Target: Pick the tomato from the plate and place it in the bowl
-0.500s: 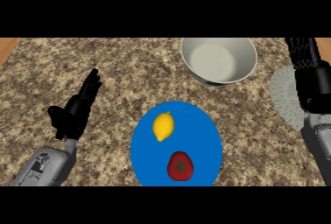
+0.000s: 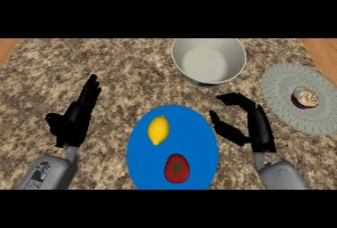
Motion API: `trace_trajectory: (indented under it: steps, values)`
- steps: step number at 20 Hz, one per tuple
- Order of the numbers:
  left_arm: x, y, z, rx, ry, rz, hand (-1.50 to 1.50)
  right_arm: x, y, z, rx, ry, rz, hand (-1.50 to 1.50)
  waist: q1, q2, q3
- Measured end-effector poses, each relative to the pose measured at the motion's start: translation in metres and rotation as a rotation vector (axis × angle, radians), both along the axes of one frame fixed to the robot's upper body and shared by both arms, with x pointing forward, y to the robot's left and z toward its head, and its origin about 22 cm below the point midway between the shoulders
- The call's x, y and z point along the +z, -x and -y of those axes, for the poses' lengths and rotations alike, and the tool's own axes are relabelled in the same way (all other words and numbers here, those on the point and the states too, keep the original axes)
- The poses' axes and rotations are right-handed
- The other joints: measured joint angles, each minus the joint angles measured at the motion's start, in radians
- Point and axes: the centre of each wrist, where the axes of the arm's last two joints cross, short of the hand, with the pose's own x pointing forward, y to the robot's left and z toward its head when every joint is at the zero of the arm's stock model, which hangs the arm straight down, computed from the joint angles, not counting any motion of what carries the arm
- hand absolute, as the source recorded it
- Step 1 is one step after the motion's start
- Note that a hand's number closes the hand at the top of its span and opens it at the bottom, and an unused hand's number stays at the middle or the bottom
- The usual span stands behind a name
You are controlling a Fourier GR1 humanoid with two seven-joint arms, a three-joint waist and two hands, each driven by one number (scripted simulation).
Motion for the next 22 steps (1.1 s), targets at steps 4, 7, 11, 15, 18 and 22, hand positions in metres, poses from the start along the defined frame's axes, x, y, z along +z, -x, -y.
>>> trace_trajectory:
  steps: [4, 7, 11, 15, 18, 22]
  values:
    - [0.0, 0.003, 0.003, 0.01, 0.021, -0.01, 0.0, -0.013, 0.043, -0.055, -0.11, -0.129, 0.118, -1.5, -0.015, -0.003, 0.007]
    - [0.0, 0.005, 0.006, 0.006, 0.026, -0.011, 0.0, -0.014, 0.078, -0.088, -0.158, -0.143, 0.222, -1.5, -0.01, 0.0, 0.008]
    - [-0.001, 0.009, 0.008, 0.005, 0.024, -0.017, 0.0, -0.016, 0.118, -0.11, -0.211, -0.094, 0.282, -1.5, -0.007, 0.004, 0.007]
    - [0.002, 0.011, 0.008, 0.01, 0.023, -0.014, 0.0, -0.013, 0.141, -0.108, -0.281, -0.022, 0.237, -1.5, -0.01, 0.008, 0.005]
    - [0.003, 0.012, 0.011, 0.002, 0.024, -0.015, 0.0, -0.001, 0.153, -0.107, -0.313, 0.009, 0.174, -1.5, -0.006, 0.012, 0.005]
    - [0.007, 0.011, 0.013, -0.009, 0.022, -0.006, 0.0, 0.006, 0.153, -0.103, -0.331, 0.106, 0.063, -1.5, 0.004, 0.016, 0.005]
